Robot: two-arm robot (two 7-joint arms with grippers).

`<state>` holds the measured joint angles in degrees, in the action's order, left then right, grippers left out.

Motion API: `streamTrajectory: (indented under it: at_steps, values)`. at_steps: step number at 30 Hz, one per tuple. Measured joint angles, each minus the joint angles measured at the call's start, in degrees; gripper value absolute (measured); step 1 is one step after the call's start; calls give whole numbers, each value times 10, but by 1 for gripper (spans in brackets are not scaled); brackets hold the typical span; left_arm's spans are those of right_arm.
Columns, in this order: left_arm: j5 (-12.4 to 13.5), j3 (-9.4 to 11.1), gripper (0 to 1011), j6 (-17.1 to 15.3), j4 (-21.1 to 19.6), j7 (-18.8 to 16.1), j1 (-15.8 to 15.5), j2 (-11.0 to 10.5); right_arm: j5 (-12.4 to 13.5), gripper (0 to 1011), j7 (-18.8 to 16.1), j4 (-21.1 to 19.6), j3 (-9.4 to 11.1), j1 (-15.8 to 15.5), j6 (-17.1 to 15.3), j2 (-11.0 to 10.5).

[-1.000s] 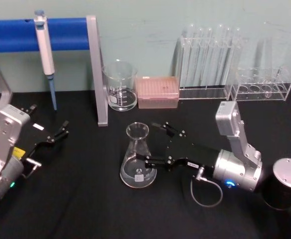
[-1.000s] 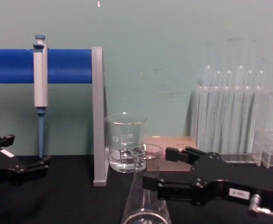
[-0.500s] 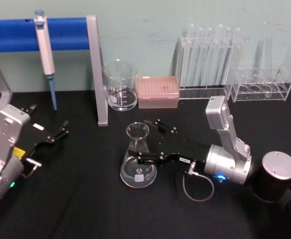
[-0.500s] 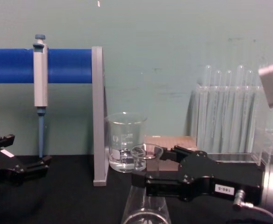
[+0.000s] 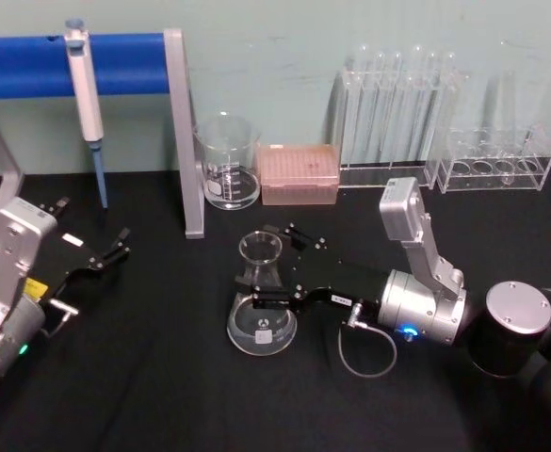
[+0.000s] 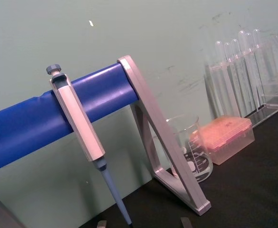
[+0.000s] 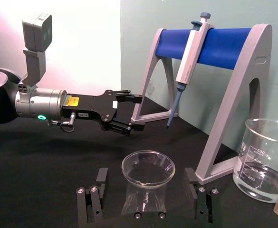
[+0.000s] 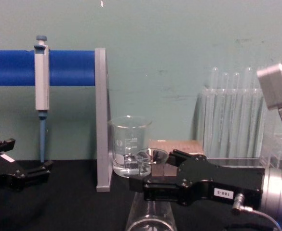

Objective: Grasp the erlenmeyer flask with one hand, shake it three times, then place it back.

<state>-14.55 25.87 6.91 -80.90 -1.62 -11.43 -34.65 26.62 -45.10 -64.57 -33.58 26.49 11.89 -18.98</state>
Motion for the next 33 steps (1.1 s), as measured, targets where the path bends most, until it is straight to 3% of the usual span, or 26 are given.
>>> streamTrajectory:
  at_steps: [33]
  values:
    - [0, 0, 1001, 0, 0, 0, 0, 0, -2, 1003, 4, -1, -1, 0, -5, 0]
